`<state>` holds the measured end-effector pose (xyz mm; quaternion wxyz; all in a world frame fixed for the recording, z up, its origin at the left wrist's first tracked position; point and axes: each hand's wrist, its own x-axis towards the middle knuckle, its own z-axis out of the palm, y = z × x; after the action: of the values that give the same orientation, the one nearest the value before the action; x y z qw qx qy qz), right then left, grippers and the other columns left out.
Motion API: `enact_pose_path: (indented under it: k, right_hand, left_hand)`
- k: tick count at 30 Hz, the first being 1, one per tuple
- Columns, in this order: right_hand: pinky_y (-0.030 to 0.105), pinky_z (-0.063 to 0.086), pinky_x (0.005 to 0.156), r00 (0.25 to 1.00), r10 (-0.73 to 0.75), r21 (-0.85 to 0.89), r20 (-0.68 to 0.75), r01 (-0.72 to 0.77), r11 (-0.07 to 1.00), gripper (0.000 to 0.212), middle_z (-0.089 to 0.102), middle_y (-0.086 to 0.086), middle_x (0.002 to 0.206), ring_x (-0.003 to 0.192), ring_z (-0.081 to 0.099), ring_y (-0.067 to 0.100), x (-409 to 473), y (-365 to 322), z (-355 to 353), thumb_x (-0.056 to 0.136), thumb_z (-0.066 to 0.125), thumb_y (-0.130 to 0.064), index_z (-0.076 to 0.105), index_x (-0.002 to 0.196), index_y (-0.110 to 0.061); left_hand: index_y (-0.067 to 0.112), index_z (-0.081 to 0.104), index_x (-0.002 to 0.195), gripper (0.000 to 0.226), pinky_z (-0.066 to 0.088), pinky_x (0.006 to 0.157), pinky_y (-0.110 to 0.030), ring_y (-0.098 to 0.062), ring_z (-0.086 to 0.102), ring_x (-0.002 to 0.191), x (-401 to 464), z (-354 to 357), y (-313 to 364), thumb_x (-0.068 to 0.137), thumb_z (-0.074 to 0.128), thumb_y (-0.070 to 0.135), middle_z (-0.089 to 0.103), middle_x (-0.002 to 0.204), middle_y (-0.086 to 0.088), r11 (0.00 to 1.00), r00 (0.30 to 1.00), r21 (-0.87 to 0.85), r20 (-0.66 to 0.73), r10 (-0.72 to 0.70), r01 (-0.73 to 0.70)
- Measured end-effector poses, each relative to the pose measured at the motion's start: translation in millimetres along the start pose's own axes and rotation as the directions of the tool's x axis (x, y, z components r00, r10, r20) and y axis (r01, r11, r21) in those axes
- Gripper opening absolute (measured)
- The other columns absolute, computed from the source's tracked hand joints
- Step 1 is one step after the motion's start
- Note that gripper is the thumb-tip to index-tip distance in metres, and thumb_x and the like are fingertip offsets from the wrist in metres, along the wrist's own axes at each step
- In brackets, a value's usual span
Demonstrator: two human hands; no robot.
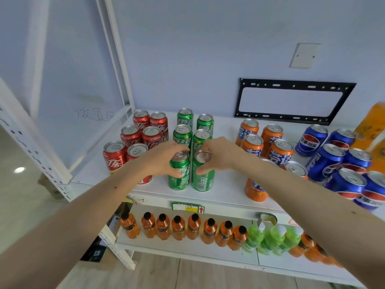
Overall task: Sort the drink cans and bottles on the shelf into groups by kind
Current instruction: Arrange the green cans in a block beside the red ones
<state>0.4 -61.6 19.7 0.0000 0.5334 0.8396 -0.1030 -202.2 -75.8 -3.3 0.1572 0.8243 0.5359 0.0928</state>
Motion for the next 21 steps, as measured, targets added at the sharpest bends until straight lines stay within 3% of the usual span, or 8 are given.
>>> enact_pose_path:
  k: [2, 4, 8, 10, 15, 17, 19, 21]
  right_hand:
    - [0.035, 0.056, 0.073, 0.997, 0.063, -0.057, -0.052, -0.066, 0.996, 0.071, 0.069, 0.001, 0.094, 0.087, 0.065, 0.021, 3, -2, 6, 0.062, 0.072, -0.072, 0.063, 0.102, -0.014]
    - [0.04, 0.054, 0.083, 0.998, 0.057, -0.01, -0.031, -0.058, 0.998, 0.079, 0.066, 0.003, 0.11, 0.099, 0.063, 0.023, 3, 2, 6, 0.063, 0.071, -0.072, 0.057, 0.117, -0.016]
    - [0.036, 0.041, 0.103, 0.984, -0.121, 0.096, 0.127, 0.109, 0.989, 0.083, 0.051, 0.003, 0.139, 0.126, 0.048, 0.024, -3, 13, -8, 0.073, 0.081, -0.039, 0.039, 0.143, -0.022]
    - [0.036, 0.046, 0.094, 0.984, -0.131, 0.054, 0.123, 0.125, 0.991, 0.072, 0.058, 0.003, 0.129, 0.118, 0.054, 0.024, -3, 14, -5, 0.074, 0.08, -0.036, 0.047, 0.136, -0.022]
    - [0.034, 0.04, 0.064, 0.995, 0.077, -0.234, -0.062, -0.09, 0.968, 0.076, 0.056, -0.003, 0.081, 0.082, 0.058, 0.022, -4, -3, 3, 0.065, 0.058, -0.083, 0.054, 0.099, -0.015]
    - [0.036, 0.044, 0.072, 0.998, 0.064, -0.173, -0.021, -0.067, 0.983, 0.08, 0.063, -0.001, 0.098, 0.094, 0.06, 0.023, -3, 3, 3, 0.066, 0.056, -0.083, 0.053, 0.111, -0.017]
    - [0.04, 0.046, 0.094, 0.995, -0.032, 0.053, 0.097, 0.027, 0.998, 0.082, 0.057, -0.001, 0.131, 0.118, 0.055, 0.023, -3, 12, -3, 0.072, 0.071, -0.064, 0.043, 0.136, -0.022]
    - [0.036, 0.042, 0.103, 0.98, -0.132, 0.148, 0.147, 0.11, 0.983, 0.081, 0.052, -0.001, 0.139, 0.125, 0.05, 0.022, -3, 18, -5, 0.075, 0.079, -0.04, 0.038, 0.143, -0.024]
  left_hand:
    - [0.026, 0.043, 0.142, 0.083, 0.04, 0.095, -0.028, -0.018, 0.05, 0.12, 1, 0, 2, 0.069, 0.083, 0.027, 0.051, 0.133, -0.001, 1.0, 1.0, 0.015, -0.001, -0.002, 0.002]
    - [0.025, 0.039, 0.144, 0.089, 0.038, 0.098, -0.029, -0.021, 0.048, 0.125, 1, -1, 2, 0.067, 0.085, 0.027, 0.048, 0.136, -0.002, 1.0, 1.0, 0.004, 0.006, -0.018, 0.018]
    - [0.023, 0.044, 0.14, 0.089, 0.041, 0.1, -0.032, -0.021, 0.051, 0.123, 0, -3, 1, 0.063, 0.088, 0.03, 0.052, 0.137, -0.002, 0.997, 0.998, -0.054, 0.031, -0.052, 0.054]
    - [0.022, 0.05, 0.133, 0.08, 0.045, 0.094, -0.031, -0.018, 0.056, 0.115, 1, -3, 2, 0.064, 0.088, 0.029, 0.058, 0.132, -0.001, 0.996, 0.998, -0.073, 0.046, -0.053, 0.057]
    - [0.023, 0.048, 0.134, 0.081, 0.042, 0.092, -0.026, -0.014, 0.055, 0.114, 4, -6, 4, 0.064, 0.088, 0.023, 0.058, 0.133, 0.001, 0.994, 0.997, -0.1, 0.068, -0.042, 0.049]
    - [0.024, 0.044, 0.139, 0.09, 0.042, 0.097, -0.027, -0.014, 0.053, 0.119, 4, -6, 3, 0.062, 0.089, 0.025, 0.055, 0.137, 0.003, 0.991, 0.995, -0.113, 0.084, -0.058, 0.068]
    - [0.025, 0.041, 0.141, 0.095, 0.043, 0.101, -0.032, -0.014, 0.053, 0.121, 3, -5, 0, 0.06, 0.09, 0.028, 0.054, 0.137, 0.004, 0.988, 0.992, -0.127, 0.101, -0.078, 0.091]
    - [0.024, 0.046, 0.133, 0.087, 0.046, 0.098, -0.035, -0.016, 0.056, 0.117, 3, -3, -3, 0.059, 0.091, 0.027, 0.058, 0.132, 0.004, 0.988, 0.991, -0.123, 0.102, -0.082, 0.094]
